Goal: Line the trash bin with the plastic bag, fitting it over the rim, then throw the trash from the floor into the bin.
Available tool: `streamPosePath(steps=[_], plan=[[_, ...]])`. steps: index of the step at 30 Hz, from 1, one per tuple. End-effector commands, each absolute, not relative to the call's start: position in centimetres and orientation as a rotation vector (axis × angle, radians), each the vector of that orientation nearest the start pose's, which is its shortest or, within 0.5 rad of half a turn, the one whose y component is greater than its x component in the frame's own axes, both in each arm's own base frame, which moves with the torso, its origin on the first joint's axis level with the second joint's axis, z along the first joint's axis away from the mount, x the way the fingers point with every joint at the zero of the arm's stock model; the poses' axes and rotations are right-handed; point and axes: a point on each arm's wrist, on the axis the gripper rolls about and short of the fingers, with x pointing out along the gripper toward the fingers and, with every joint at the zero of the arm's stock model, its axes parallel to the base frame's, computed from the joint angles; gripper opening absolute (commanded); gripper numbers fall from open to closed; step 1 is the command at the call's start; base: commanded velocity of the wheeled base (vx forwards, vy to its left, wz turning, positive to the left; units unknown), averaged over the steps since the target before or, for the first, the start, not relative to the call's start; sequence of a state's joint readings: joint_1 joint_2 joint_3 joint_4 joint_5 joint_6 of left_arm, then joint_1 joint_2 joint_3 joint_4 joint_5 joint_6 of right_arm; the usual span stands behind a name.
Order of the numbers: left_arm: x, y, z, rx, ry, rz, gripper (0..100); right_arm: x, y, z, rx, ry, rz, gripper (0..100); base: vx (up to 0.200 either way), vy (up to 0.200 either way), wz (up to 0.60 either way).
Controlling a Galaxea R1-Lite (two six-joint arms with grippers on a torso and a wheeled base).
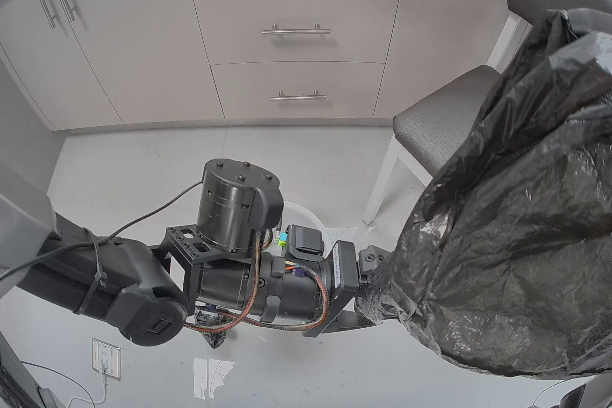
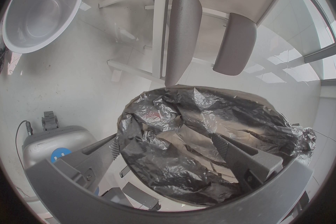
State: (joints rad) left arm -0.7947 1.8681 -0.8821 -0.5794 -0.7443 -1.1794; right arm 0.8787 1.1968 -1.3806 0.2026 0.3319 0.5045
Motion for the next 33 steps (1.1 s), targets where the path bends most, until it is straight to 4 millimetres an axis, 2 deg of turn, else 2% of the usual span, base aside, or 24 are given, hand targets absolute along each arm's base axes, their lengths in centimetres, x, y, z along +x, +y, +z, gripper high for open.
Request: streamPosePath(steps=[1,13,33], plan=[[23.5,-25.6,13.3,-0.898,1.265,-1.055,100,9.0,12.1,38.3,0.435,0.326,1.181,0,0.000,0.000,0.00],[25.1,-26.5,10.5,-0.882,1.264,-1.043,100,8.9,12.1,38.6,0.438,0.315,1.192,0,0.000,0.000,0.00],[25.7,-27.1,10.6,-0.882,1.248,-1.056,100,8.8,12.2,38.7,0.438,0.318,1.197,0,0.000,0.000,0.00]])
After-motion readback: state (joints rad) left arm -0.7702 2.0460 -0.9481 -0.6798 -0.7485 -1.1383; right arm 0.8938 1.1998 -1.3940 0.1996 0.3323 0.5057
